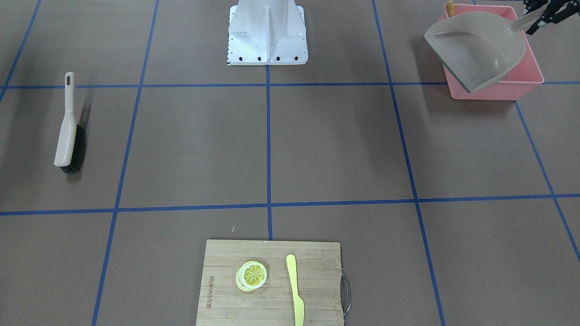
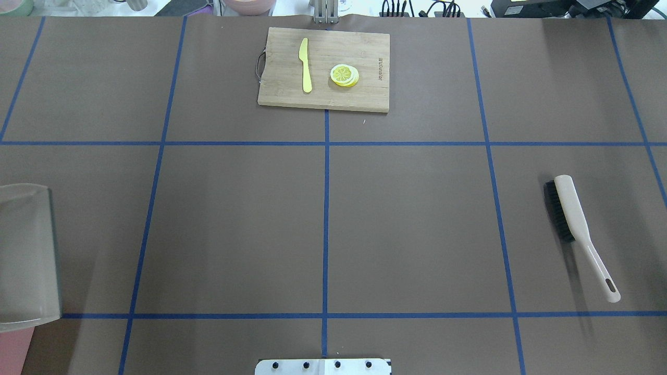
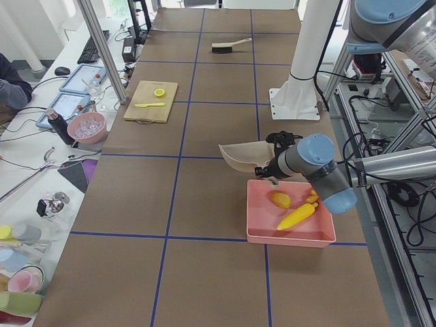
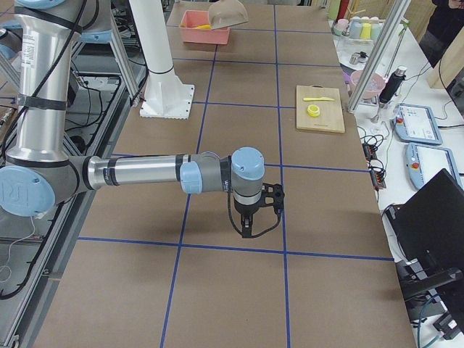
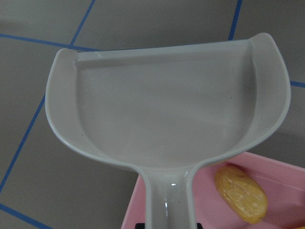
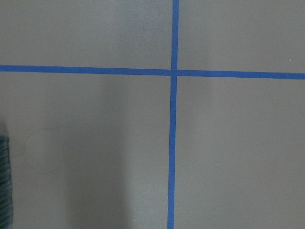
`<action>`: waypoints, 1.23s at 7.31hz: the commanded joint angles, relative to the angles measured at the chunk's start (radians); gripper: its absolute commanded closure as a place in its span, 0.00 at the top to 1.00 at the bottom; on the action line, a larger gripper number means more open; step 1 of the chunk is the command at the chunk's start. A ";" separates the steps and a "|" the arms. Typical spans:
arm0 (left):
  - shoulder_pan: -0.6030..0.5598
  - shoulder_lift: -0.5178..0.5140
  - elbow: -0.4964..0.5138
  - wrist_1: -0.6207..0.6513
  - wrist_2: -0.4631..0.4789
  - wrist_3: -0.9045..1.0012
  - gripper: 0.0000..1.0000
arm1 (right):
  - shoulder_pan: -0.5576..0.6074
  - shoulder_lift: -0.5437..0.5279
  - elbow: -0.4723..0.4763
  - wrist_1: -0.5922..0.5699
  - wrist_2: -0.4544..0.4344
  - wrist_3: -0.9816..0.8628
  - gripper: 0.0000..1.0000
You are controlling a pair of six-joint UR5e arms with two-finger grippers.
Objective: Sweep and dump trash into bin
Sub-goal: 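Bring the empty dustpan back and lower it onto the table with the left gripper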
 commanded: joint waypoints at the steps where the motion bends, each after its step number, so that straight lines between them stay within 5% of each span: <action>1: 0.153 -0.068 -0.047 0.000 0.084 -0.038 0.00 | 0.000 0.000 0.000 0.000 0.000 -0.002 1.00; 5: 0.352 -0.308 -0.023 0.134 0.204 -0.111 0.00 | 0.000 0.000 0.000 0.000 0.000 0.000 1.00; 9: 0.359 -0.704 0.171 0.288 0.200 -0.118 0.00 | 0.000 0.000 0.000 0.000 0.000 0.000 1.00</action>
